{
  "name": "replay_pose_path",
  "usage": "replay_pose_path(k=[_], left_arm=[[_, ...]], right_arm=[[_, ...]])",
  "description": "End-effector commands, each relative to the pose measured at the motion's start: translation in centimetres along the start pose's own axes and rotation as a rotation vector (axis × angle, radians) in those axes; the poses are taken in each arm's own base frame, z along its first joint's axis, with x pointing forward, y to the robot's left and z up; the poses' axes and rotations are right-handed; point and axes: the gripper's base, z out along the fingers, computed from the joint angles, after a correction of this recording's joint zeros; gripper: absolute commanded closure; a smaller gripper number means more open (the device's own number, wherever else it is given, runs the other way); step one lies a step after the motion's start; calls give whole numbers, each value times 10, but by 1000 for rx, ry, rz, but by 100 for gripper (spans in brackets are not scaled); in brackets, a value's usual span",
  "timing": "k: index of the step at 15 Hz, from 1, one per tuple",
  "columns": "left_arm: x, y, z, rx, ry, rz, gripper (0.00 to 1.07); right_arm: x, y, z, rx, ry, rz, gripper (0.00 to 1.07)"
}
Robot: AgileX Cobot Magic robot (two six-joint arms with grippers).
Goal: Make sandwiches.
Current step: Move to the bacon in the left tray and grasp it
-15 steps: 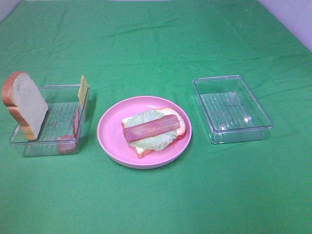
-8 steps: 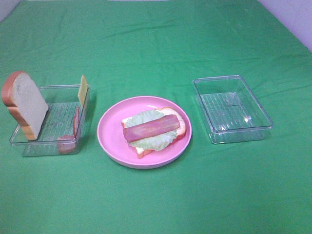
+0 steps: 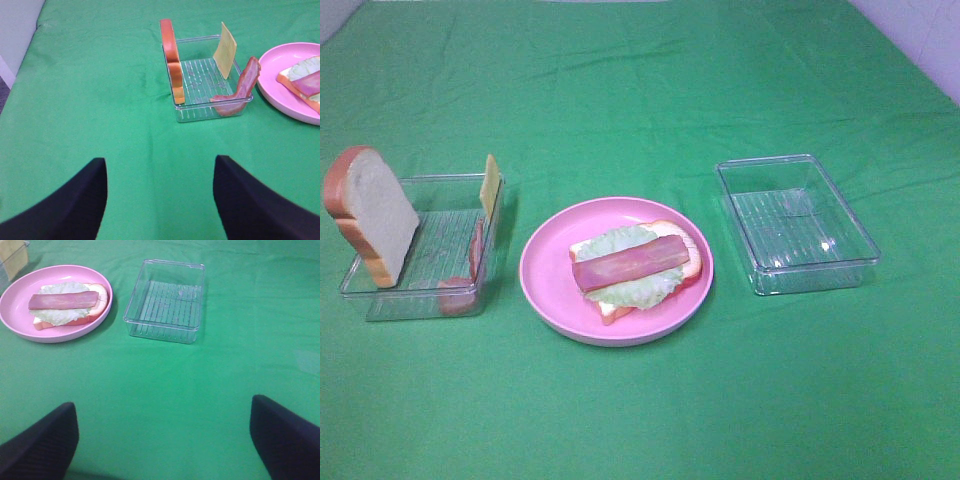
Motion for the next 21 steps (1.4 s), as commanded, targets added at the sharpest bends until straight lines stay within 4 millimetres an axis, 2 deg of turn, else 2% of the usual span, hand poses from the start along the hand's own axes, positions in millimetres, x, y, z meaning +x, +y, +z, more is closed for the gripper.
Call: replay_pose_path(k=[1,3,4,5,6,7,8,9,10,11,13,14,15,17,18,20,21], left_arm=[[-17,-1,-10,8,-96,-34,46],[-36,-2,-2,34,-43,-73,46],[-36,-2,-2,34,-43,-73,46],[-51,-5,14,83,58,-114,46],[-59,-7,19,110,94,-133,46],[-89,-11,45,179,226,-179,46],[-89,-11,45,179,226,-179,46],[-113,-11,65,205,281,-177,46],[-120,-11,71,210,295,-175,46],[-142,-10,94,217,341,-181,46],[-159,-8,126,221,424,-189,46],[-168,-7,156,225,511,-197,42],[-170,-6,178,230,573,-206,37],[-172,-6,185,233,593,-211,35],[-169,-5,227,244,700,-236,34],[-168,-10,249,272,736,-264,34],[-168,-10,249,272,736,-264,34]], right_arm=[[1,1,0,0,-3,-10,20],[1,1,-1,0,-5,-10,20],[1,1,-1,0,-5,-10,20],[3,1,-3,4,-26,-12,20],[4,2,-4,4,-37,-12,20],[4,2,-4,3,-33,-12,20],[4,2,-4,3,-33,-12,20],[4,2,-4,3,-33,-12,20],[4,2,-4,3,-33,-12,20],[4,2,-4,3,-33,-12,20],[4,2,-4,3,-33,-12,20],[4,2,-4,3,-33,-12,20],[4,2,-4,3,-33,-12,20],[4,2,-4,3,-33,-12,20],[4,2,-4,3,-33,-12,20],[4,2,-4,3,-33,-12,20],[4,2,-4,3,-33,-12,20]])
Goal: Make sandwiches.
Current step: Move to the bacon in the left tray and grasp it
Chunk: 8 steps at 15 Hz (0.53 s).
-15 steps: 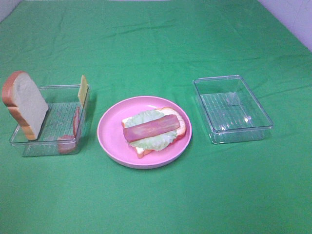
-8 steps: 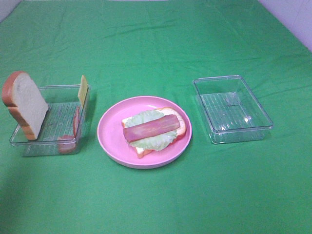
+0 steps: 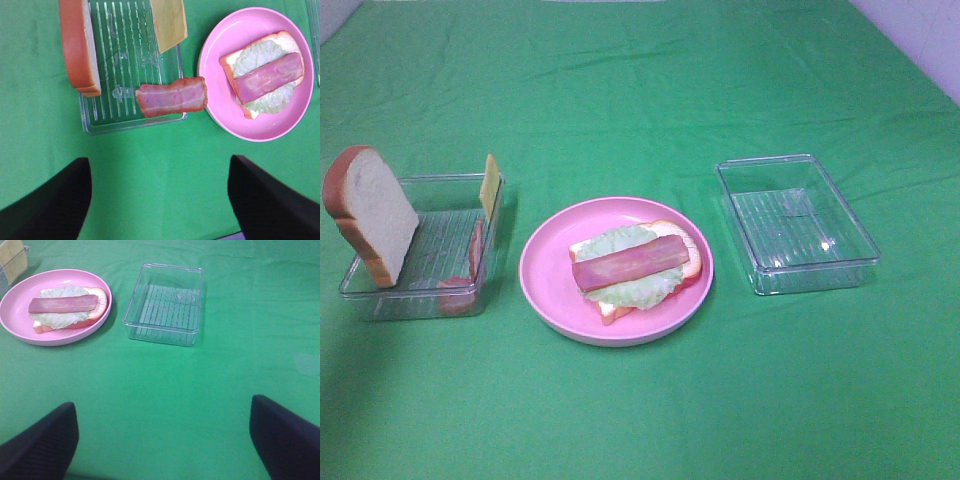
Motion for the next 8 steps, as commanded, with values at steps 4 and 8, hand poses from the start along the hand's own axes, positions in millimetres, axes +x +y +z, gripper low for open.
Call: replay_pose_path(k=[4,8], left_arm=[[-2,-54,73,-68,228,17,34],[6,-78,116,-124,327,-2,34]], right_arm=[[1,1,-1,0,-16,-12,20],[1,1,-1,0,-16,-12,20]])
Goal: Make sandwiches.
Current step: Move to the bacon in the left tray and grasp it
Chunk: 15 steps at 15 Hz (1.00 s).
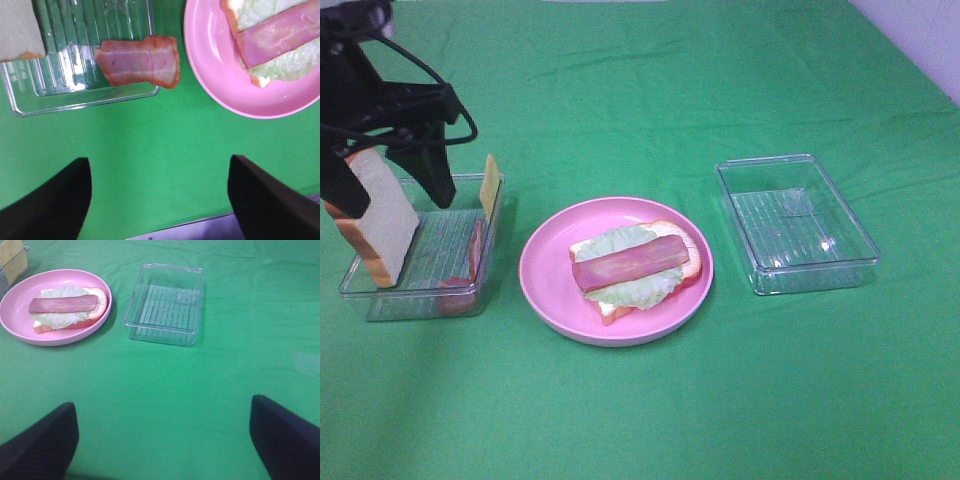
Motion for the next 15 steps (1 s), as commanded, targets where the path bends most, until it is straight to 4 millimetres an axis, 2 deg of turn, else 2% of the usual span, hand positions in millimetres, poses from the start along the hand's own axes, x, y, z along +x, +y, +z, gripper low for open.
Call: replay_pose_path(k=[1,3,5,7,10,13,15], left_arm=[[-5,-13,23,-31,44,1,34],[-20,-12,57,-48,35,-21,34],[-25,-12,71,-47,23,-23,34],[-29,-12,77,-43,3,-24,35],[-31,-10,90,-49,19,-30,49],[-31,-9,96,-56,31,-30,54],[-34,-9,96,-50,-2,-27,75]], right_arm=[[1,1,-1,0,-16,-12,20],[1,1,-1,0,-16,-12,20],[1,1,-1,0,-16,-12,20],[1,1,-1,0,-16,-12,20],[1,1,-1,0,-16,-12,20],[1,1,-1,0,-16,-12,20],[1,1,-1,0,-16,-12,20]])
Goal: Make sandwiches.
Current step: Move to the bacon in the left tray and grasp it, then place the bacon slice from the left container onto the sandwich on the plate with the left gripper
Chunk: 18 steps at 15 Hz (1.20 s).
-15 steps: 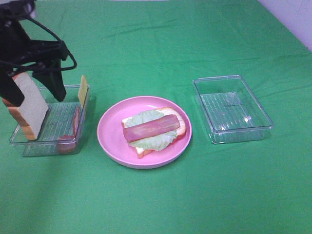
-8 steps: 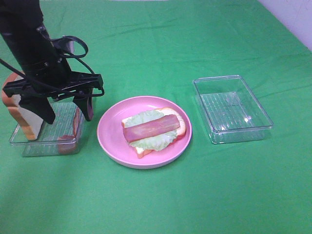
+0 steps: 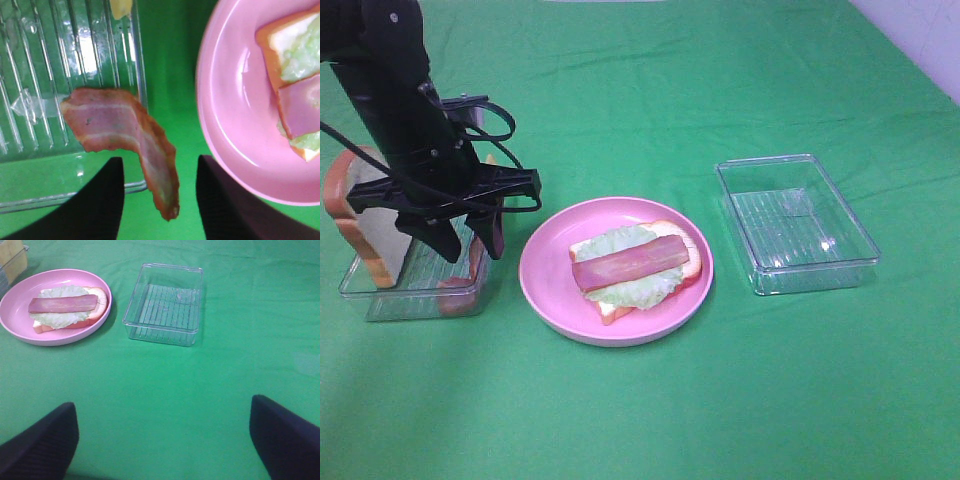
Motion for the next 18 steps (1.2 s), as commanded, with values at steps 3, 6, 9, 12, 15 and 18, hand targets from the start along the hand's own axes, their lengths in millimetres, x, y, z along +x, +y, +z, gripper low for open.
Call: replay_pose_path(k=[3,6,9,12,15,18], left_arm=[[-5,-3,1,16,-57,1,97],[-6,-3,1,17,-63,1,107],[-4,-7,-10,58,-79,-20,107],[3,-13,-55,111,-138,-5,107],[10,-23,-85,247,-197,4,107],[11,-46,-99,491,-223,11,107]], right_arm=[[1,1,-1,0,-17,-12,20],[1,1,-1,0,-17,-12,20],[1,1,-1,0,-17,-12,20],[1,1,-1,0,-17,-12,20],[1,1,-1,0,-17,-12,20],[1,1,-1,0,-17,-12,20]])
